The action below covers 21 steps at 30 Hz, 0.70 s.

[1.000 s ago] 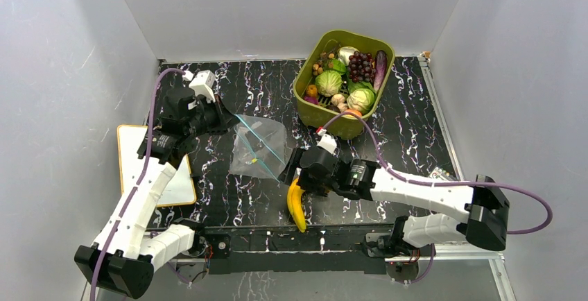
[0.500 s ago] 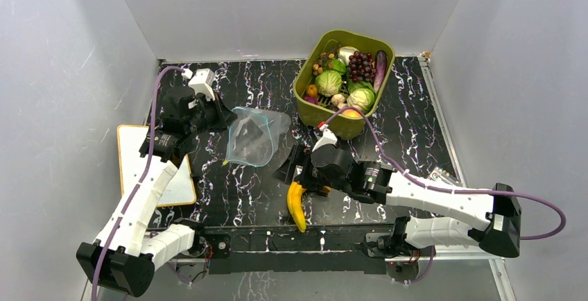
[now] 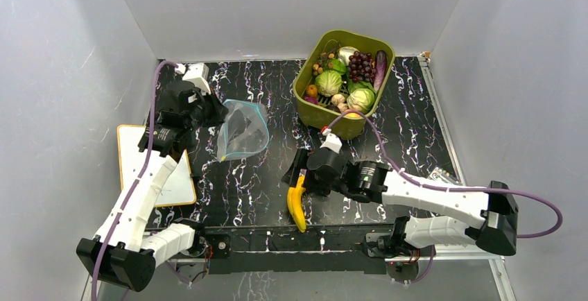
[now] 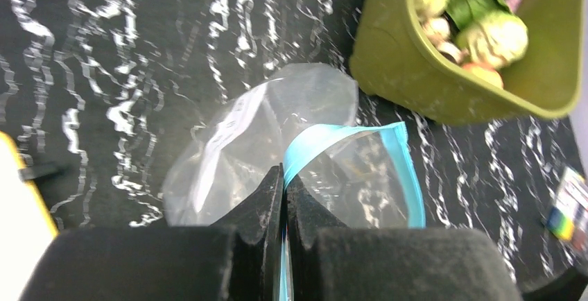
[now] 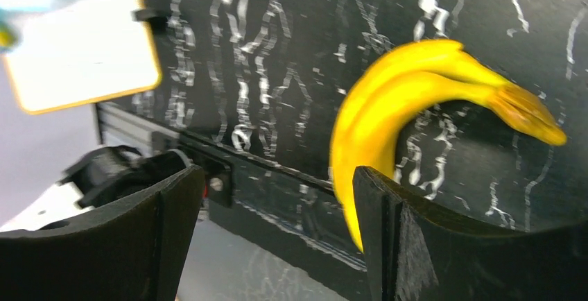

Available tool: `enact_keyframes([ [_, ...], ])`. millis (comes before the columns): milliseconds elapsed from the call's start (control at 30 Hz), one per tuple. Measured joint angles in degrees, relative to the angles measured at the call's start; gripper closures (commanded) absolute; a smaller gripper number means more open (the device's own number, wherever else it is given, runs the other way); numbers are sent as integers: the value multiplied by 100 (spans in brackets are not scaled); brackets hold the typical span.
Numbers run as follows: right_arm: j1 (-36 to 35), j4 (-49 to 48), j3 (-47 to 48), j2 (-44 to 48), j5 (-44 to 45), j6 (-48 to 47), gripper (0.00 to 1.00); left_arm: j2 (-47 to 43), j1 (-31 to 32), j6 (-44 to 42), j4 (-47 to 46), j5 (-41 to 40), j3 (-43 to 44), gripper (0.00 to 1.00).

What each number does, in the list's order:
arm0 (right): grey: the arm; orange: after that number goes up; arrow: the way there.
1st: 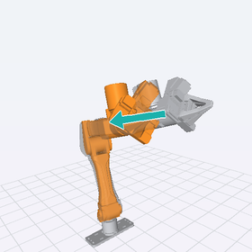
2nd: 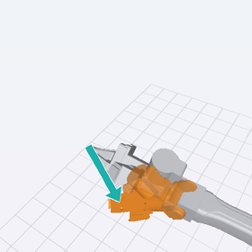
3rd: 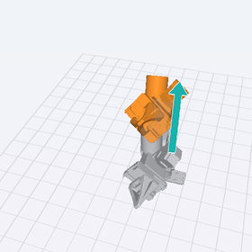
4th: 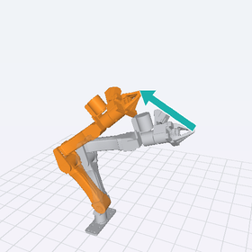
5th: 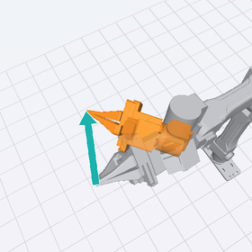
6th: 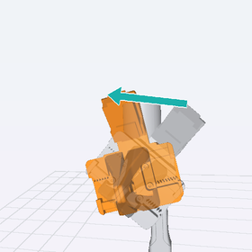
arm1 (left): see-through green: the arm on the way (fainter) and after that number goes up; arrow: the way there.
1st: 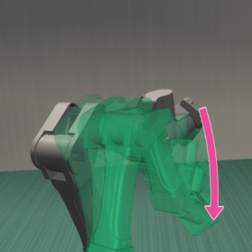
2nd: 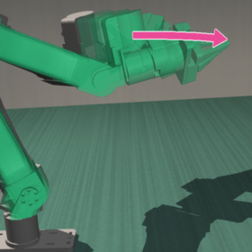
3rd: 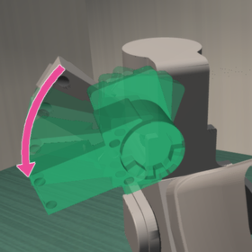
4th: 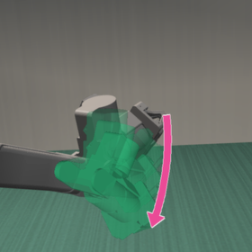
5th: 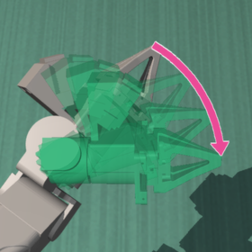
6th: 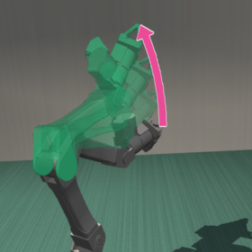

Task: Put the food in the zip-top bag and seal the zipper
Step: Pick up the fake fruit from the center of the board.

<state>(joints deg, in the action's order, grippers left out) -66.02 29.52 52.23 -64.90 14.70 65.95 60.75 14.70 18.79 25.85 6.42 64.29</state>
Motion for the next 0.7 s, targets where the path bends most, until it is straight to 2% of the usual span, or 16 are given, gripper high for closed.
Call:
enact_keyframes([
  [100,-22,146,-214,-238,0,116,24,13,0,-66,-13,-542,151,100],
  [233,-105,337,-341,-560,0,175,25,2,0,-92,-57,-879,157,100],
  [500,-245,306,-348,-1307,-9,109,30,-61,0,-52,-337,-544,-426,100],
  [533,-251,302,-350,-1379,-9,74,33,-61,0,-33,-330,-472,-476,100],
  [600,-251,190,-350,-1624,-28,-35,45,-76,0,9,-356,-245,-588,100],
  [700,-260,94,-350,-1770,-24,-262,56,-181,0,42,-350,-28,-769,100],
])
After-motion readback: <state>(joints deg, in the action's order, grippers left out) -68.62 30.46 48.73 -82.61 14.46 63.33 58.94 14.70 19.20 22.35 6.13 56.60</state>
